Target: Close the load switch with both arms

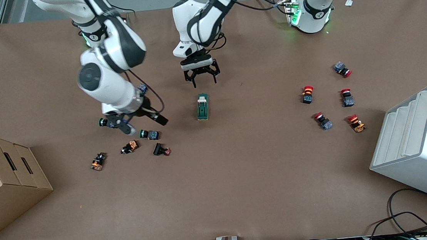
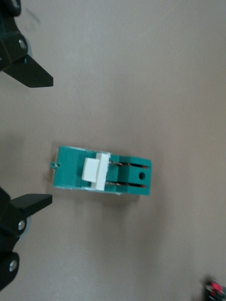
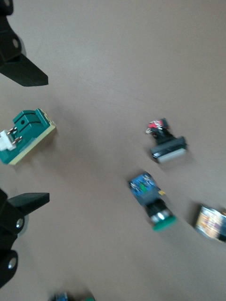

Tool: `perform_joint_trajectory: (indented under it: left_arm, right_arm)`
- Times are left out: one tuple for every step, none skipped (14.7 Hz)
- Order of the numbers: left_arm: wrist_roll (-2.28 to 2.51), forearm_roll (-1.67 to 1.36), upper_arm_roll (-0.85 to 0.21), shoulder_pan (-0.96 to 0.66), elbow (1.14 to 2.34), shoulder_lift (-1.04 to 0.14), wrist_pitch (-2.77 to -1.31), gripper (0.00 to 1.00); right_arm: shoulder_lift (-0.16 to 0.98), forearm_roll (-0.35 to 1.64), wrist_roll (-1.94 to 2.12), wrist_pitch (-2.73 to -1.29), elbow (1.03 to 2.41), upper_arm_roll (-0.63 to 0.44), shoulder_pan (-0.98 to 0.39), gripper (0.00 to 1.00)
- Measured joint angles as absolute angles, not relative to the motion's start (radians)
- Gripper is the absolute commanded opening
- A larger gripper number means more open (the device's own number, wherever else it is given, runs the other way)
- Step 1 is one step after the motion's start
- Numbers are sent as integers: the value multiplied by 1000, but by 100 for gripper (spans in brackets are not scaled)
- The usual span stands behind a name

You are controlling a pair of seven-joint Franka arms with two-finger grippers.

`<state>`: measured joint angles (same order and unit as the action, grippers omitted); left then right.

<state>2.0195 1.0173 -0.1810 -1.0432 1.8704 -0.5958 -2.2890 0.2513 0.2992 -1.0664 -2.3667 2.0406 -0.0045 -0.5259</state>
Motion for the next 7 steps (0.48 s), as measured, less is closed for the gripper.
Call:
perform_joint_trajectory:
  left_arm:
    - [2108,1097,-182,-1051,1871,-614,-2295,100]
    - [2197,1178,-184,-1058,1871,-633,-2297,100]
    - [2285,1262,-185,-1065,1872,-652,-2298,100]
    - [2362,1341,-185,-1069,1872,-670,-2298,100]
    - [2427,1414,-186,-1072,1873,-687,-2298,100]
    - [2483,1481,-186,-1074,1873,-704,-2297,99]
    - [2520,1532,-185,-1075,1873,-718,-2290,99]
  right_arm:
    - [284,300,-1107,-2412,2041,-4,-561,100]
    - [313,303,-1143,-2454,2041,-4,-593,100]
    - [339,316,-1171,-2491,2040,-3,-622,100]
    - [360,340,-1183,-2521,2040,-3,-646,100]
    - [377,368,-1187,-2545,2040,-3,-666,100]
    - [390,392,-1188,-2562,2040,-4,-683,100]
    - [399,407,-1189,-2571,2039,-4,-698,100]
